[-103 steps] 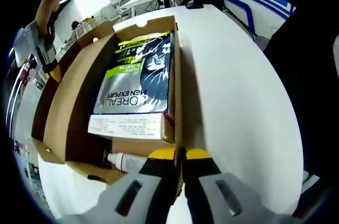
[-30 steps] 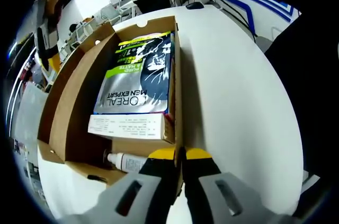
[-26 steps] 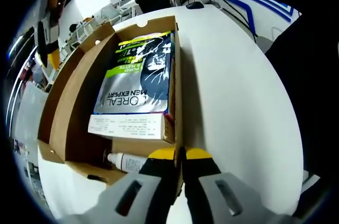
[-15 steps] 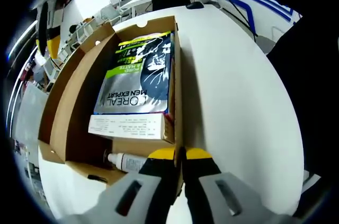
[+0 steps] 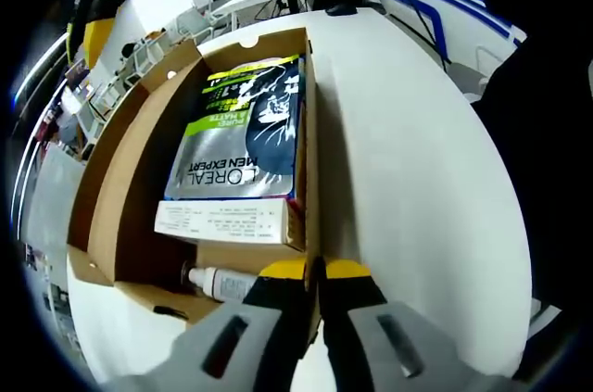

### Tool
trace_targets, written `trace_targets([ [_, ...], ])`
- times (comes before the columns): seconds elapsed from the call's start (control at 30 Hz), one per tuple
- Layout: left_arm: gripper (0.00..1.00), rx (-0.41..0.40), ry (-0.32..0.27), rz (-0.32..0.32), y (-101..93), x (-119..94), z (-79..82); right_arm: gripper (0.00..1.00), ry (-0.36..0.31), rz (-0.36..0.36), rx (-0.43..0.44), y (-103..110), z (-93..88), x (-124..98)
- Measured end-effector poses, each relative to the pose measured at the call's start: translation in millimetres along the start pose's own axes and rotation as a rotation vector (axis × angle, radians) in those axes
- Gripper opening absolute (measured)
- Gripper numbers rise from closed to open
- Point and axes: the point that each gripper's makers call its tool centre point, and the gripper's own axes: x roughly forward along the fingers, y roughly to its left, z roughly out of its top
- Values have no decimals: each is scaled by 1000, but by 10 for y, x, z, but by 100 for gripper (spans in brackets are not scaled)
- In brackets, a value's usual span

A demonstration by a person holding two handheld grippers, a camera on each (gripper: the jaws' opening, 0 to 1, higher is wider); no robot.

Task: Operate the shoe box by opening the lid, removing the specified soft item, and placing it in the target area until the item is outside and the box remains undamaged.

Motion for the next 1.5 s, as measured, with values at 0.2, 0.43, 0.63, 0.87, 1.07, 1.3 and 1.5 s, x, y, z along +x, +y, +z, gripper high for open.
trace_targets([
  [0.2, 3, 0, -1, -1, 0, 1, -5, 45, -22, -17, -8, 160, 11, -235],
  [0.43, 3, 2, 1, 2, -6, 5, -7, 45, -34, -22, -5, 406, -114, -404],
  [0.63, 3, 2, 3, 4, -10, 5, -9, 46, -26, -19, 4, 658, -272, -581],
  [0.87, 3, 4, 5, 7, -8, 6, -10, 49, -19, 1, -1, 927, -339, -643],
  [1.07, 4, 10, 13, 13, -4, 8, -13, 49, -11, 5, 15, 1119, -400, -726],
  [1.3, 4, 21, 26, 19, -4, 12, -25, 49, 12, 10, 71, 1280, -523, -821],
  [1.5, 4, 19, 25, 20, -6, 13, -28, 49, 6, 14, 129, 1422, -610, -829],
])
